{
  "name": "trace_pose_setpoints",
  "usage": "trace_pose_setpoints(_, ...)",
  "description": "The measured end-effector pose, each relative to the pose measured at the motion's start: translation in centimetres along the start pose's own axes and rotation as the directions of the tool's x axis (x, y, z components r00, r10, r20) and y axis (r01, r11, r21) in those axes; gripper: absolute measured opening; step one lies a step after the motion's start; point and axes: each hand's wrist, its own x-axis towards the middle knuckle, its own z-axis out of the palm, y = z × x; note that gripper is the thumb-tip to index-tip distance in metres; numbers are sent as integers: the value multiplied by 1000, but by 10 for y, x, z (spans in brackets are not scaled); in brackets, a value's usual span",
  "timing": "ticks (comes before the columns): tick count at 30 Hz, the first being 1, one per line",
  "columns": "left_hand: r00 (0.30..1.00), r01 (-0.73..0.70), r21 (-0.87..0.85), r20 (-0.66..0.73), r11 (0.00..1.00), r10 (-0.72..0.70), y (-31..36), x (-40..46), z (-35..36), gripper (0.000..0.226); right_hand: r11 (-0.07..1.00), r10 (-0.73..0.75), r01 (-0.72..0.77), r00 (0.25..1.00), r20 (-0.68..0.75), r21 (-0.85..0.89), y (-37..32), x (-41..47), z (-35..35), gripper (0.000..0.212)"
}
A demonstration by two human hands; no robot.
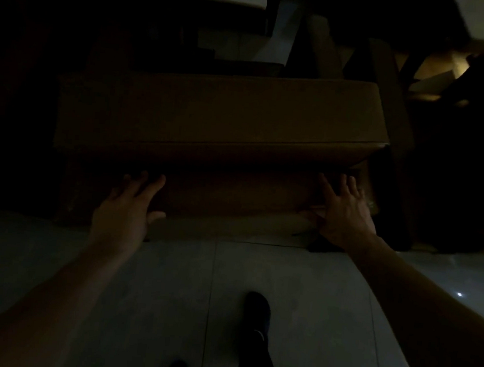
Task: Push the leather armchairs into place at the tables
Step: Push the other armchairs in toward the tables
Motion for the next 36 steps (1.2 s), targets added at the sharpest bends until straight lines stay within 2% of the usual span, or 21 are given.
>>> trace_pose_setpoints(6, 1000, -27, 28, 5, 999, 27, -15, -6, -5, 69, 1000, 25, -25, 1000, -1, -4, -17, -16, 5, 93)
trace_pose_setpoints(17, 998, -34, 28, 61, 999, 32, -82, -28, -19, 70, 998, 63, -64, 996, -62, -9, -85, -63, 32, 95)
trace_pose_setpoints(36, 999, -26, 26, 42, 999, 25, -86, -6, -24, 73, 993, 98, -94, 994, -49, 66, -96, -34, 26, 98)
